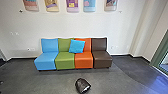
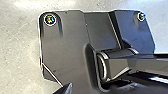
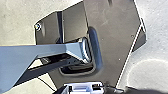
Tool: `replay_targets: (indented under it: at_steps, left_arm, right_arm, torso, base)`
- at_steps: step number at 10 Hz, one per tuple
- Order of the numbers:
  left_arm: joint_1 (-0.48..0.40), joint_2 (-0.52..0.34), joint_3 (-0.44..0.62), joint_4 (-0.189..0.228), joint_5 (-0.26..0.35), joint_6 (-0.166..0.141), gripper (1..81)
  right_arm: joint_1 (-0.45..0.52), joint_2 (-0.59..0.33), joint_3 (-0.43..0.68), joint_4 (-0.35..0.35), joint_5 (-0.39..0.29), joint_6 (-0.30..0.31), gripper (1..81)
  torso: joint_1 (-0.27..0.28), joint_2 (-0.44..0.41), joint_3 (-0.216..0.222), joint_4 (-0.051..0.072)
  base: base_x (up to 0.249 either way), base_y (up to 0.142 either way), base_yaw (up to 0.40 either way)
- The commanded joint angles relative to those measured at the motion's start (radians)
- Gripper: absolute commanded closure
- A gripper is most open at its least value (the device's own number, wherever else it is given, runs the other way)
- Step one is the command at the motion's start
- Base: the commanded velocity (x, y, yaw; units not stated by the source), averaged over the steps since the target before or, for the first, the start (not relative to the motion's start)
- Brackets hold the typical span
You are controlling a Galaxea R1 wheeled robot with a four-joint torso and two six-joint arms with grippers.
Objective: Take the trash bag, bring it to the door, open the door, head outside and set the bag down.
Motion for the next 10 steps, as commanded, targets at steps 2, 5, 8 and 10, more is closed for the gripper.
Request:
replay_targets:
  at_steps: [2, 5, 8, 10]
  left_arm:
    - [-0.030, -0.005, 0.000, -0.008, 0.060, -0.002, 1.0]
    - [-0.030, -0.007, 0.000, -0.008, 0.060, -0.002, 1.0]
    - [-0.030, -0.005, 0.000, -0.008, 0.059, 0.000, 1.0]
    - [-0.030, -0.005, 0.000, -0.008, 0.057, -0.002, 1.0]
  right_arm:
    - [0.031, -0.022, 0.012, 0.006, -0.055, 0.003, 1.0]
    - [0.031, -0.012, 0.006, 0.003, -0.055, 0.002, 1.0]
    - [0.029, -0.010, 0.006, 0.000, -0.053, 0.002, 1.0]
    - [0.028, -0.008, 0.006, 0.000, -0.053, 0.002, 1.0]
  torso:
    - [0.000, 0.000, 0.000, 0.000]
    - [0.000, 0.000, 0.000, 0.000]
    - [0.000, 0.000, 0.000, 0.000]
    - [0.000, 0.000, 0.000, 0.000]
  base:
    - [0.136, 0.000, 0.000]
    - [0.136, 0.000, 0.000]
    - [0.135, 0.000, 0.000]
    - [0.134, 0.000, 0.000]
